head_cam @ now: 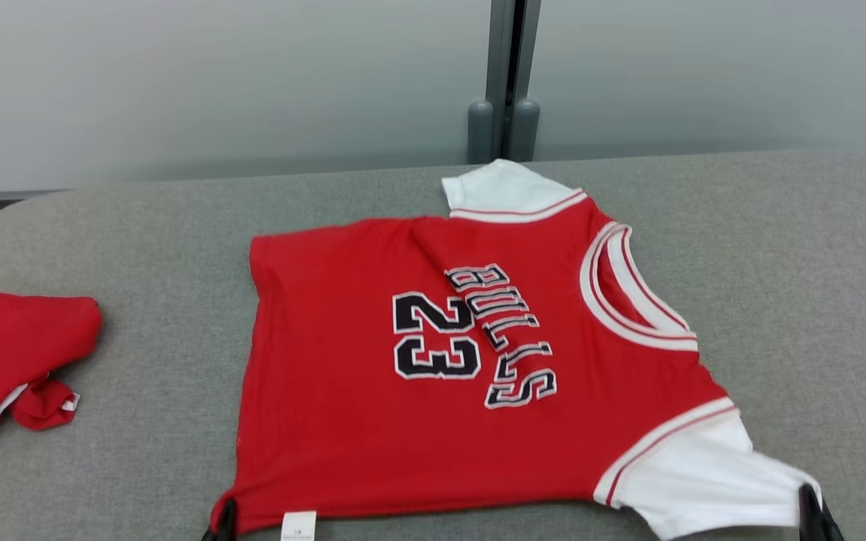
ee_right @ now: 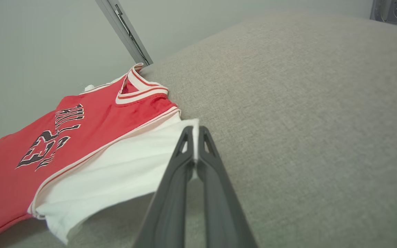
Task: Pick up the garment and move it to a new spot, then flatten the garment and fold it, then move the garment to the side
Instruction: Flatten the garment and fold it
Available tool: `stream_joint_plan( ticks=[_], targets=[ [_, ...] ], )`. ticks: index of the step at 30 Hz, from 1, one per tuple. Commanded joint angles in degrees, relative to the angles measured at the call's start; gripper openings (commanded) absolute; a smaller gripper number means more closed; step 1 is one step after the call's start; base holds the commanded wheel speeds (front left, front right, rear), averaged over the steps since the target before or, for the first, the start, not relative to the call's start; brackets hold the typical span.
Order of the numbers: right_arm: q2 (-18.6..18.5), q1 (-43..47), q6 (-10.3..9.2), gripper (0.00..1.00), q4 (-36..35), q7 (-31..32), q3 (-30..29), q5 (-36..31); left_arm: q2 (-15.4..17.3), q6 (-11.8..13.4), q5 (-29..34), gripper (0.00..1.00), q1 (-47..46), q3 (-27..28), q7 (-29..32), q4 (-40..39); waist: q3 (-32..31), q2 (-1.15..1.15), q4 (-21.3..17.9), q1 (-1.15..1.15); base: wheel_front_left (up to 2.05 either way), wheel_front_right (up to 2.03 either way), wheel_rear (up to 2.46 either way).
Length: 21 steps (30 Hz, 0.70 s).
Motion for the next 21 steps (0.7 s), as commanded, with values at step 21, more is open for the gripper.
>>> stream_joint_plan(
  ticks=[21],
  targets=[
    [-0.37,-11.99,-0.05,0.00,4.74,-0.27,-0.53,-1.07,-2.77,0.19,3.76,0.00,-5.54,-0.78,-0.26,-3.53,-0.72,0.00,1.56,0.02,0.00,0.00,0.00]
  ],
)
